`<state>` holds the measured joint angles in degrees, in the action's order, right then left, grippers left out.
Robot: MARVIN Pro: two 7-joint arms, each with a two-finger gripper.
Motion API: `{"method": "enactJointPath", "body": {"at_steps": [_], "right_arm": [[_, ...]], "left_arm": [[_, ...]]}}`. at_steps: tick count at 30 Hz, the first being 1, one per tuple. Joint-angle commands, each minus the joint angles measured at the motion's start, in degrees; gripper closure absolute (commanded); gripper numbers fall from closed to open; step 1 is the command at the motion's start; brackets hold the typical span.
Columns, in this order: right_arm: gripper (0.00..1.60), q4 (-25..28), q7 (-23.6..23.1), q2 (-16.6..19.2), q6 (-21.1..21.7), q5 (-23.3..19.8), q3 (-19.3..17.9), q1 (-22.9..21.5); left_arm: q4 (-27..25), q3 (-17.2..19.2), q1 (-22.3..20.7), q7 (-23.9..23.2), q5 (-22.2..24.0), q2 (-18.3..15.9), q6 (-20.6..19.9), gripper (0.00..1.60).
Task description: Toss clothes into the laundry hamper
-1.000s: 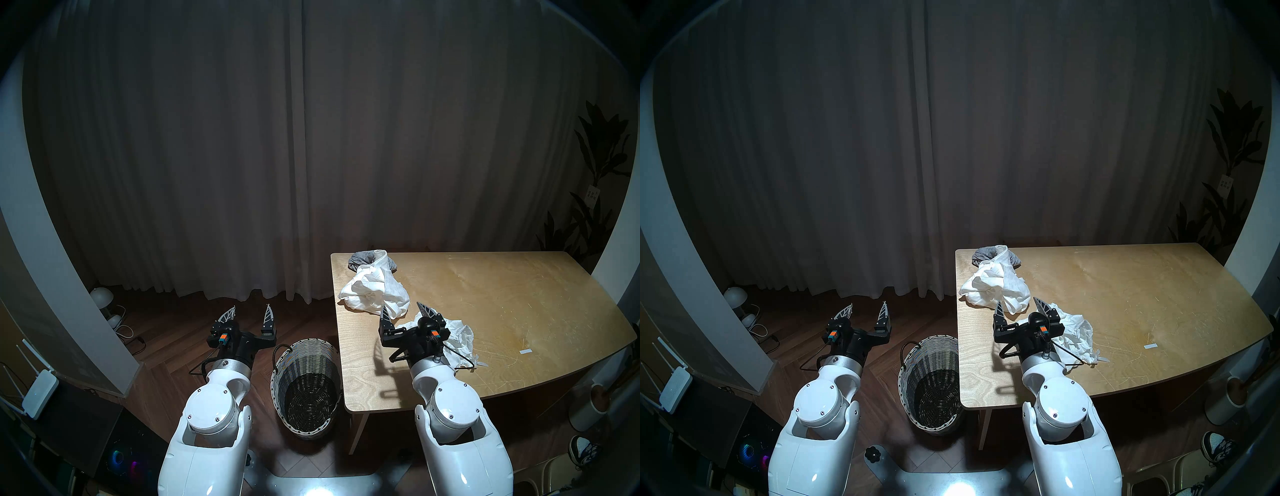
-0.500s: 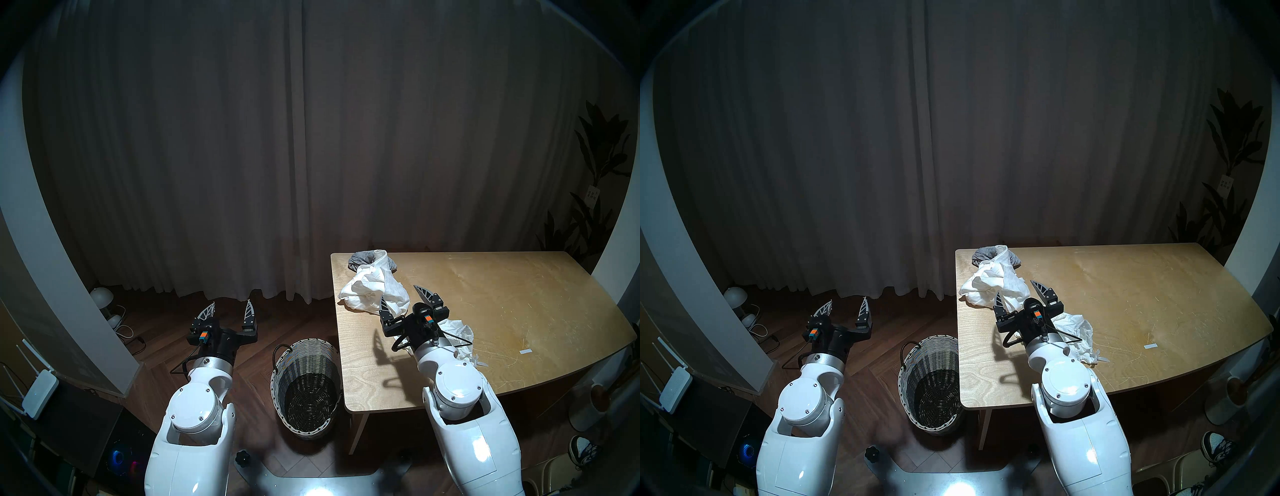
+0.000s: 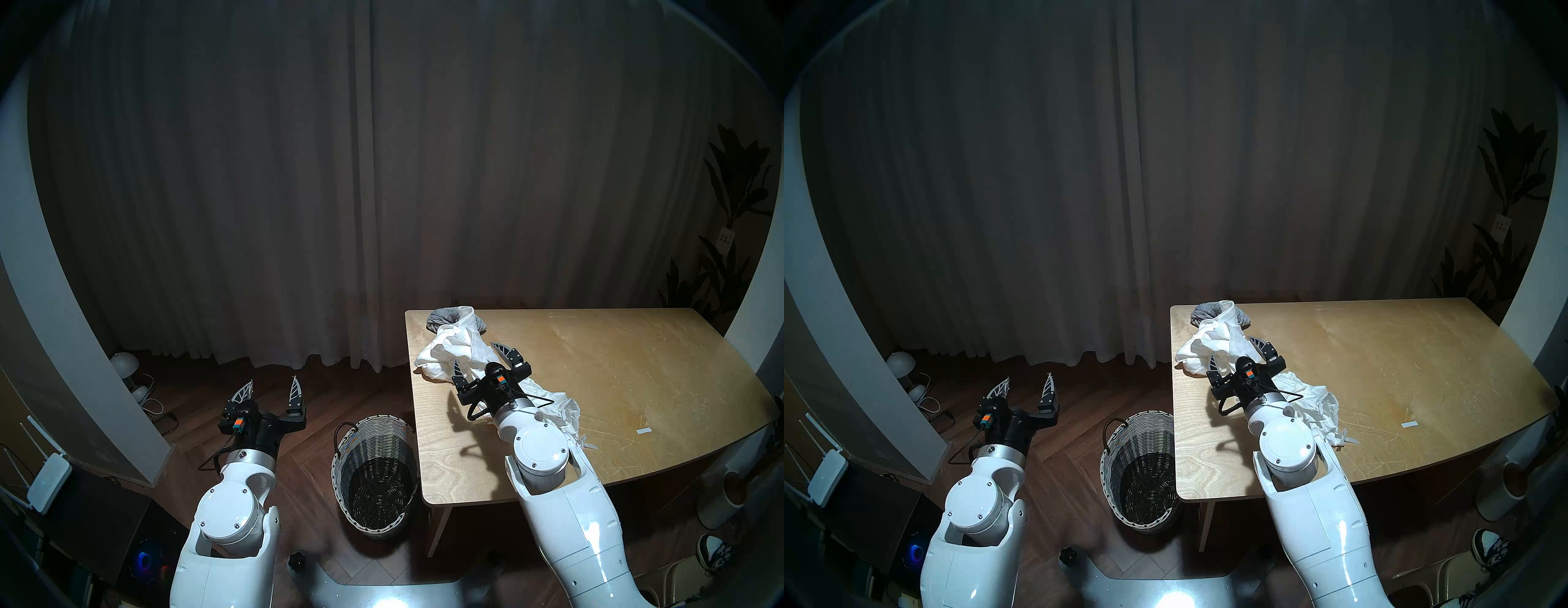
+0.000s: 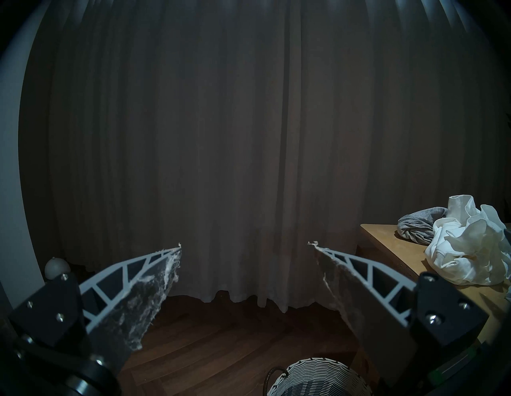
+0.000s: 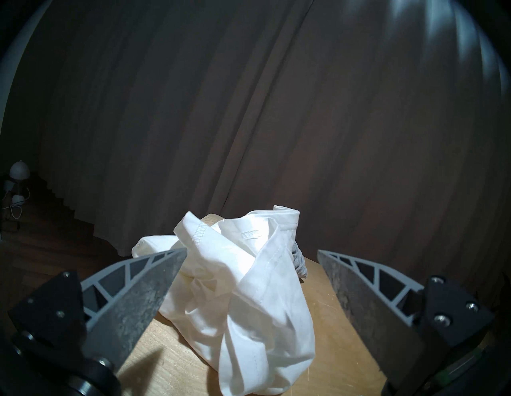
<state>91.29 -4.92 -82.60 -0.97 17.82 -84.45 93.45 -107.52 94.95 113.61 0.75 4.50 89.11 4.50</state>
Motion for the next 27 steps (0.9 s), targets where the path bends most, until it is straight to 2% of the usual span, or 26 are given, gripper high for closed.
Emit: {"method": "enactJointPath", "body": {"at_steps": [1,9,11,12,13,20,21,22,23,25,27], "right_arm": [[0.0,-5.8,0.4,-0.8,0.0,3.4,0.8,-6.4],[0.0,-12.8,1.1,-1.3,0.3,6.7,1.2,-11.7],[0.0,-12.9,1.2,-1.5,0.2,7.3,1.0,-11.5],[0.0,-14.7,1.2,-1.6,0.5,7.6,1.3,-13.2],[0.0,-14.1,1.6,-1.8,0.4,8.0,1.0,-11.9],[0.0,-23.8,2.5,-3.7,0.8,9.9,1.8,-17.4],[0.81,-25.1,2.6,-4.2,0.8,9.5,1.6,-18.3],[1.12,-25.0,2.8,-4.6,0.3,9.4,1.4,-17.9],[1.6,-26.7,2.8,-4.8,0.0,9.6,1.7,-19.3],[1.6,-26.9,2.0,-6.0,-2.8,7.7,2.4,-21.1],[1.6,-22.6,1.2,-7.1,-4.1,6.1,2.5,-19.5]], "left_arm": [[-2.2,0.0,0.3,-0.1,0.3,0.2,1.2,0.0],[-2.6,-0.2,0.5,-0.1,0.8,0.1,1.3,0.0],[-2.6,-0.3,0.5,0.0,0.9,0.1,1.2,0.0],[-2.6,-0.3,0.5,0.0,1.0,0.1,1.2,0.0],[-2.6,-0.4,0.5,0.0,1.0,0.1,1.2,0.0],[-3.7,-0.3,1.0,0.8,1.2,0.4,1.6,0.0],[-3.8,-0.2,1.2,0.9,1.1,0.4,1.6,0.0],[-3.9,-0.2,1.3,1.0,1.1,0.4,1.7,0.0],[-4.0,-0.2,1.5,1.2,1.1,0.4,1.7,0.0],[-4.4,-0.2,1.8,1.8,1.0,0.5,1.8,0.0],[-4.3,-0.3,1.6,1.8,0.9,0.4,1.7,0.0]]}}
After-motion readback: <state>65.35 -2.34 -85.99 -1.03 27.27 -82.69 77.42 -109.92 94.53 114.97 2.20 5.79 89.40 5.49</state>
